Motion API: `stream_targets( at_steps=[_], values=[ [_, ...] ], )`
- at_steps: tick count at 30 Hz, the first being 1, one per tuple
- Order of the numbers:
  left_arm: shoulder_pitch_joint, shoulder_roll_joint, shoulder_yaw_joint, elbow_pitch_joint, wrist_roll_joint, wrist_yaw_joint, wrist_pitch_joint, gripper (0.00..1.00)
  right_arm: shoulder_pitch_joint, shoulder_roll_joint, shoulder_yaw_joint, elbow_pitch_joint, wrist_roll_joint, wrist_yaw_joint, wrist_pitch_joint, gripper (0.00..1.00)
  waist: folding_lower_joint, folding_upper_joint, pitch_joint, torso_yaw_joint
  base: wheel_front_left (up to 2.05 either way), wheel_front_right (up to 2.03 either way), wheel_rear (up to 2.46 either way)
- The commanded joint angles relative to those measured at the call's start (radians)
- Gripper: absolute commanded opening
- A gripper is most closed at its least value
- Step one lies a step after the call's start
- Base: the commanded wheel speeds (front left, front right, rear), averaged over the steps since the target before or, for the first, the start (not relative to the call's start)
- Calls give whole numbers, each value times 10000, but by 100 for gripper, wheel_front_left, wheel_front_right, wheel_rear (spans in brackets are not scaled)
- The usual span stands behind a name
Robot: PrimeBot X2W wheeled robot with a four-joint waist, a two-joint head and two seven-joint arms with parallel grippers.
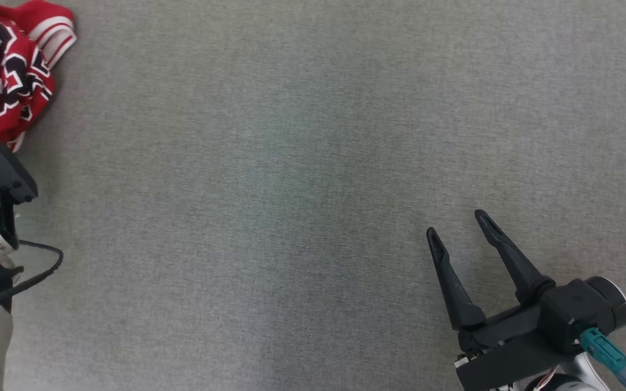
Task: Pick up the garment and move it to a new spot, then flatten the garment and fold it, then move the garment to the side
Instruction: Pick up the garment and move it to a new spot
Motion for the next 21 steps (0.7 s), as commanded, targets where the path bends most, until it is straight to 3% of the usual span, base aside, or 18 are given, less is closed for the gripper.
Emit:
stream_targets(
  at_steps=[1,8,13,17,21],
  values=[
    [-7,-34,-107,137,70,-27,-106,0,-109,50,12,103,106,-21,-126,100,-4,-3,-36,-163,0,0,0],
    [169,177,-531,442,428,-45,-302,0,-168,179,229,872,400,-21,-571,100,-4,-3,-1169,-164,0,0,0],
    [349,351,-862,522,696,174,-561,0,-39,359,408,1650,758,-21,-916,100,-4,-3,-2680,-366,0,0,0],
    [345,417,-1054,472,848,107,-720,0,233,494,364,2108,884,-21,-1102,100,-4,-3,-3688,-475,0,0,0],
    [-248,-290,-1242,200,821,-1,-787,0,571,592,179,2568,1076,-21,-1311,100,-4,-3,-4749,-415,0,0,0]
  ],
)
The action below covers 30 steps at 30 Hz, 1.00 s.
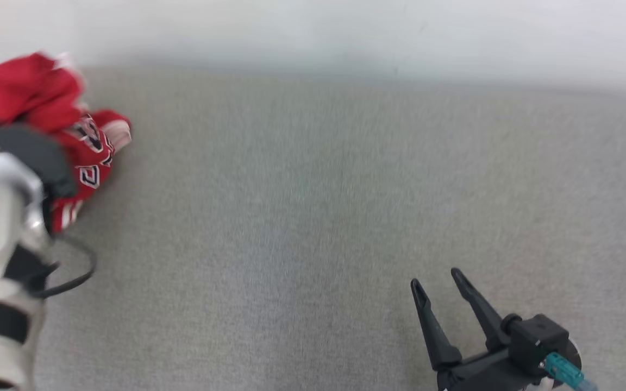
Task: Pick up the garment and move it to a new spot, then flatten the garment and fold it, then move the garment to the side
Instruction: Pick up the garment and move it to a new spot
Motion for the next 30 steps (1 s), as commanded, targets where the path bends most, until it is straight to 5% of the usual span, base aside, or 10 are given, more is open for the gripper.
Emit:
stream_targets(
  at_steps=[1,14,18,20,30],
  values=[
    [-208,-164,-112,-115,111,-58,-91,0,217,74,-8,85,77,-21,-76,100,3,1,-1926,-99,0,0,0],
    [-927,-2577,-1206,-1187,-77,-1284,-543,0,417,166,-540,316,139,-21,-409,100,3,1,-2784,-1041,0,0,0],
    [-638,-2702,-1619,-1782,-776,-1541,-545,0,402,167,-586,277,198,-21,-402,100,3,1,-2761,-1622,0,0,0],
    [-263,-2730,-2628,-2713,-1720,-1673,-253,0,349,168,-669,239,222,-21,-401,100,3,1,-2649,-2049,0,0,0],
    [1446,-2696,-5902,-4399,-2835,-1077,1275,0,251,170,-734,281,317,-21,-468,100,3,1,-2336,-3043,0,0,0]
  ],
)
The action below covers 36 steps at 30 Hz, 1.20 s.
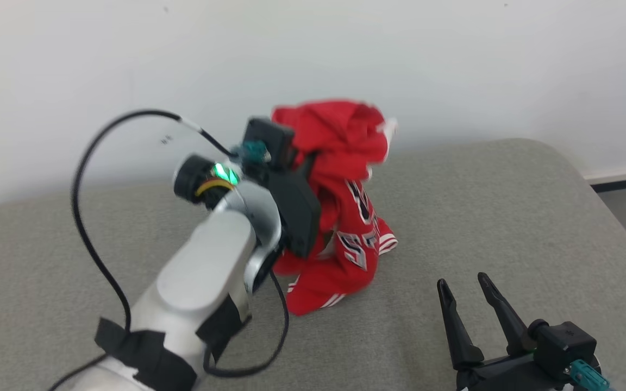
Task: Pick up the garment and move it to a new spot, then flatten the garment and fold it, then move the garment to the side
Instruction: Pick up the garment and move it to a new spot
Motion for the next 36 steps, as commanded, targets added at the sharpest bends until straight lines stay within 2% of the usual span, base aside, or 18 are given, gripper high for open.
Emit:
stream_targets(
  at_steps=[1,6,7,8,9,10,18,21,25,30,32,36],
  values=[
    [397,30,-218,-69,-217,73,175,0,-84,15,39,35,57,-21,-28,100,0,0,186,-423,0,0,0],
    [1645,27,-983,-328,-983,353,595,0,-103,11,93,133,156,-21,-104,100,0,0,326,-717,0,0,0],
    [1850,28,-1158,-358,-1012,409,643,7,-98,11,81,154,164,-21,-124,100,0,0,342,-737,0,0,0],
    [1850,28,-1158,-358,-1012,409,643,7,-98,11,81,154,164,-21,-124,100,0,0,342,-737,0,0,0],
    [2046,28,-1285,-413,-1165,452,639,65,-94,11,69,175,170,-21,-141,100,0,0,355,-752,0,0,0],
    [2235,32,-1388,-460,-1344,462,694,100,-84,11,56,199,179,-21,-159,100,0,0,358,-755,0,0,0],
    [2803,29,-1829,-1063,-2168,814,994,100,74,11,-37,359,274,-21,-253,100,0,0,117,-458,0,0,0],
    [2890,85,-1806,-1525,-2379,803,1268,100,169,11,-128,398,323,-21,-306,100,0,0,-25,-240,0,0,0],
    [2785,597,-1754,-2529,-2382,1001,1770,100,279,12,-204,428,340,-21,-357,100,0,0,-223,45,0,0,0],
    [2801,1439,-1457,-3871,-2470,1600,2427,100,301,12,-168,450,382,-21,-381,100,0,0,-338,158,0,0,0],
    [2785,1794,-1360,-4123,-2469,1864,2750,100,225,12,-84,459,401,-21,-351,100,0,0,-324,90,0,0,0],
    [2811,1989,-1180,-4145,-3016,2155,3829,100,118,10,65,463,404,-21,-338,100,0,0,-211,-201,0,0,0]
  ],
)
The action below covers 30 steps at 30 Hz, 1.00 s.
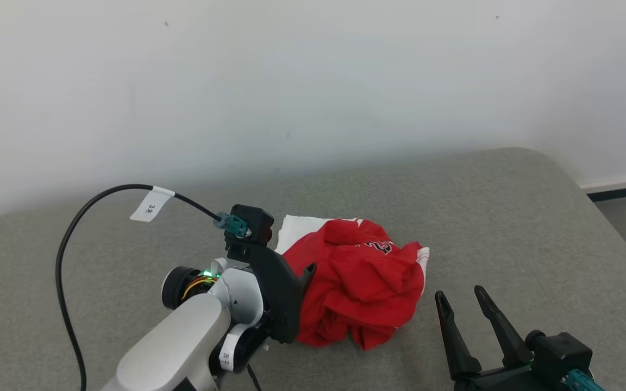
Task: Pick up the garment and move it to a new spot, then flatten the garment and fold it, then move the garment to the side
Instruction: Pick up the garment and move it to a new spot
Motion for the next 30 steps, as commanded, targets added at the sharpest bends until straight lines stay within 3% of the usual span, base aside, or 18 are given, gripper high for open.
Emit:
stream_targets(
  at_steps=[1,8,14,19,20,22,30],
  values=[
    [-82,29,47,60,-144,111,368,100,-66,0,24,14,31,-21,-18,100,0,0,143,-273,0,0,0],
    [-650,-174,237,509,-654,442,1439,100,-142,0,166,43,-67,-21,76,100,0,0,432,-1012,0,0,0],
    [-783,-73,158,1035,-406,760,1484,100,-167,1,220,13,-115,-21,101,100,0,0,614,-1558,0,0,0],
    [-707,-62,119,1335,-419,777,1528,100,-119,1,189,0,-120,-21,95,100,0,0,657,-1688,0,0,0],
    [-686,-70,104,1388,-422,760,1512,53,-110,1,180,-4,-128,-21,93,100,0,0,659,-1696,0,0,0],
    [-646,-93,28,1477,-398,702,1512,0,-100,1,161,-16,-142,-21,105,100,0,0,653,-1690,0,0,0],
    [-743,-129,-29,1534,-333,534,1296,0,-8,1,169,2,-80,-21,92,100,0,0,480,-1300,0,0,0]
  ],
)
